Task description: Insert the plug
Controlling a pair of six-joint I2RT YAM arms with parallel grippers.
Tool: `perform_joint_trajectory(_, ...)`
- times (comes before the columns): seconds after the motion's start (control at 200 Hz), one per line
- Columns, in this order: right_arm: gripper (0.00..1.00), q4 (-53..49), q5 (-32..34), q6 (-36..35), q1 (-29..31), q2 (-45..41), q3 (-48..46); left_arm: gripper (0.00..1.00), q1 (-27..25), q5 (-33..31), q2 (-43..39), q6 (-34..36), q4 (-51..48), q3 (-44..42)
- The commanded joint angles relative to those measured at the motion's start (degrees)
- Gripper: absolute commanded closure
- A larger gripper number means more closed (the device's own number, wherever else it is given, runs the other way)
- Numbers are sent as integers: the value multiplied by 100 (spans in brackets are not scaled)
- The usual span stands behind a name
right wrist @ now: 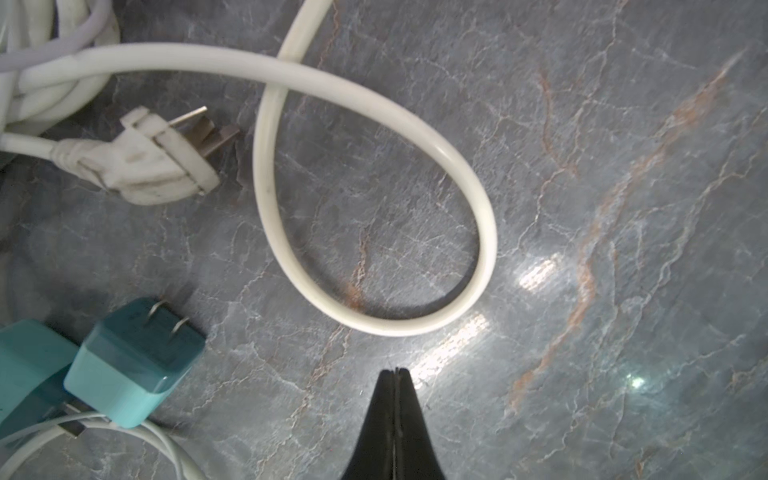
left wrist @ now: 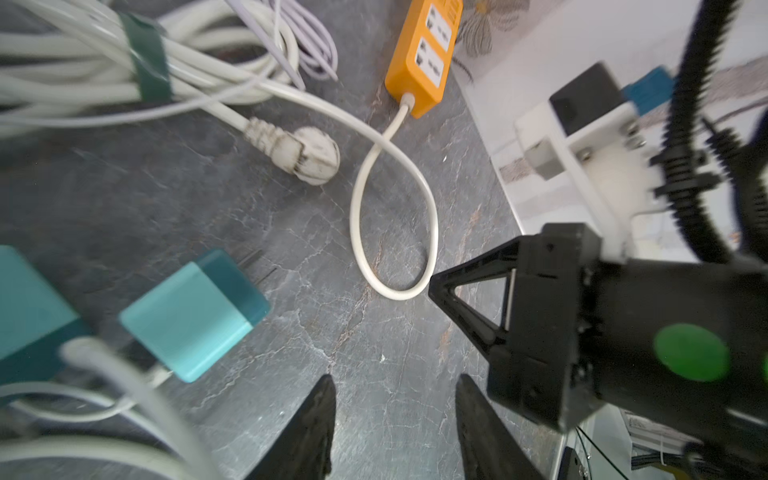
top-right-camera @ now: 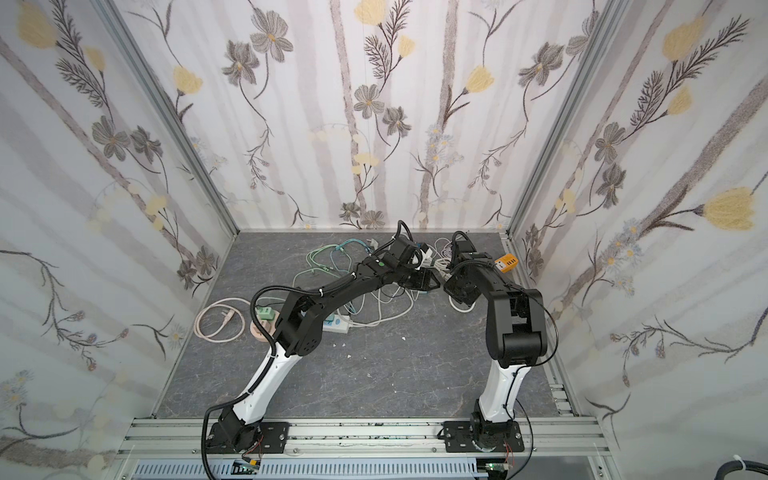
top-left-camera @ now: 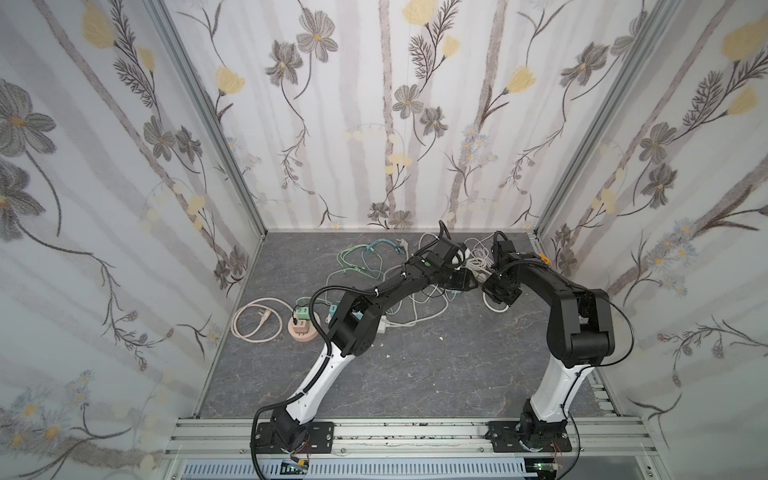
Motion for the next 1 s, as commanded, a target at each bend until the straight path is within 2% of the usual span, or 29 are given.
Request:
perform_joint_trajectory(0.0, 100, -684, 634, 988, 46, 267, 426, 51, 151, 71, -407, 56, 487, -679)
perform_joint_trajectory(0.14, 100, -412, 421, 1390, 142, 348, 636, 51, 361, 61, -911, -3, 967, -1617)
perform_joint_trajectory(0.25, 100, -287, 573, 1696, 59, 408, 746, 50, 505, 45, -1097, -34, 1124, -1987)
perform_joint_trajectory(0.31, 100, -296, 428, 1662, -59, 589, 938, 50, 569, 59, -1207, -64, 1243, -2163)
perform_joint_trajectory(0.415, 100, -454, 434, 1733, -94, 840, 1336, 50, 660, 61, -1311, -139, 1434, -2360)
perform_joint_trajectory(0.53, 100, -57, 489, 2092, -129, 867, 1389, 49, 729, 52, -1356, -208, 1504, -2458)
perform_joint_trajectory(0.665, 100, 56, 727, 2028, -230, 966, 1702, 47, 788, 13, -1434, -209, 1505, -2569)
perform_joint_trajectory(0.77, 81, 296, 798, 1828, -327, 893, 1724, 41, 829, -95, -1470, -250, 1505, -2640)
perform_joint_trajectory(0.994, 57, 522, 1137, 980, -475, 727, 1752, 36, 863, -229, -1415, -376, 1531, -2553)
